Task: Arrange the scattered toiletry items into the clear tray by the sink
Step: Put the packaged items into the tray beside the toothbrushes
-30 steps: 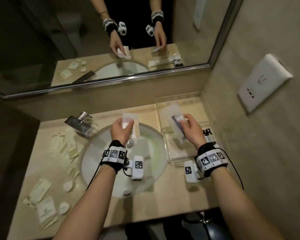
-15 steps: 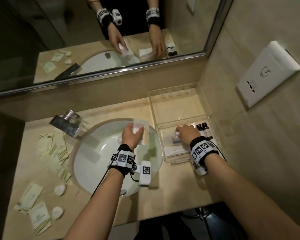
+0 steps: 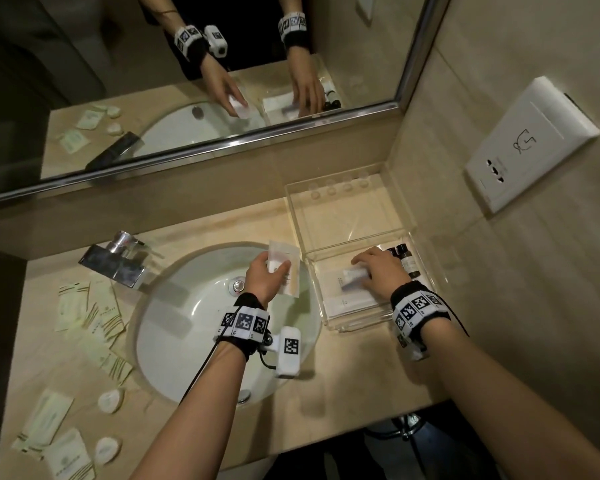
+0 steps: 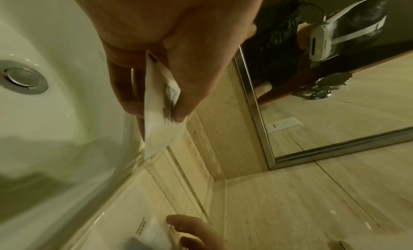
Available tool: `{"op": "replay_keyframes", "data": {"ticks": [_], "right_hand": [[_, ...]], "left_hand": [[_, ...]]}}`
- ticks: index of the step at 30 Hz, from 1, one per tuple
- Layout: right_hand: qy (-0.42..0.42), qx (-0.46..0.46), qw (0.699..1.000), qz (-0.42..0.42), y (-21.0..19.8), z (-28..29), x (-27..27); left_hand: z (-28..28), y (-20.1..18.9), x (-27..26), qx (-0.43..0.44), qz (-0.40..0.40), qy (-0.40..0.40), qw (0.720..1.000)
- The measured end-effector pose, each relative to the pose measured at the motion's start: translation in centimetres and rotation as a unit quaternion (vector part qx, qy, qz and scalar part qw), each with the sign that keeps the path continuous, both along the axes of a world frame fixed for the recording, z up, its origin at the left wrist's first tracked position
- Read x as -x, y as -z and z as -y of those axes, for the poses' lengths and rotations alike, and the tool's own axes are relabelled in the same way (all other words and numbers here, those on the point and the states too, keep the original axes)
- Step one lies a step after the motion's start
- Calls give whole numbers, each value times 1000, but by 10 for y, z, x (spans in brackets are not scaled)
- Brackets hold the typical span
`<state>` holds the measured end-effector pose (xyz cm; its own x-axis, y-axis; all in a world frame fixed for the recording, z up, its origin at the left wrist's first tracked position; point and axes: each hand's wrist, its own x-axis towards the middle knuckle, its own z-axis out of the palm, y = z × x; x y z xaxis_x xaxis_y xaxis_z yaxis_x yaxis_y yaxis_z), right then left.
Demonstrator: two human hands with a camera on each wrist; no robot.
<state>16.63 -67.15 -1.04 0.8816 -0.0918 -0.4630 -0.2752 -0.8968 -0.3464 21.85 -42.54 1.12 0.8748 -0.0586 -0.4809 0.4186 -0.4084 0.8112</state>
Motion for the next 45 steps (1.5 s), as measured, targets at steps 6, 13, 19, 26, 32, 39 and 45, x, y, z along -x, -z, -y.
{"op": "replay_keyframes", "data": {"ticks": [6, 13, 19, 26, 32, 39, 45], "right_hand": [[0, -38, 999, 26, 7, 3, 4], [159, -225, 949, 156, -23, -15, 2], [198, -388, 900, 34, -31, -27, 2], [290, -354, 888, 49, -24, -4, 1], [325, -376, 867, 19, -11, -11, 12], [412, -266, 871, 26, 17, -30, 20], [305, -135, 942, 37, 15, -30, 30]], "left_hand": [[10, -3, 1, 20, 2, 11, 1000], [25, -5, 4, 91, -30, 5, 995], [48, -15, 10, 169, -51, 13, 984], [51, -2, 10, 95, -21, -10, 995], [49, 10, 15, 42, -11, 21, 999], [53, 16, 22, -43, 67, 90, 993], [61, 22, 22, -105, 141, 196, 965]]}}
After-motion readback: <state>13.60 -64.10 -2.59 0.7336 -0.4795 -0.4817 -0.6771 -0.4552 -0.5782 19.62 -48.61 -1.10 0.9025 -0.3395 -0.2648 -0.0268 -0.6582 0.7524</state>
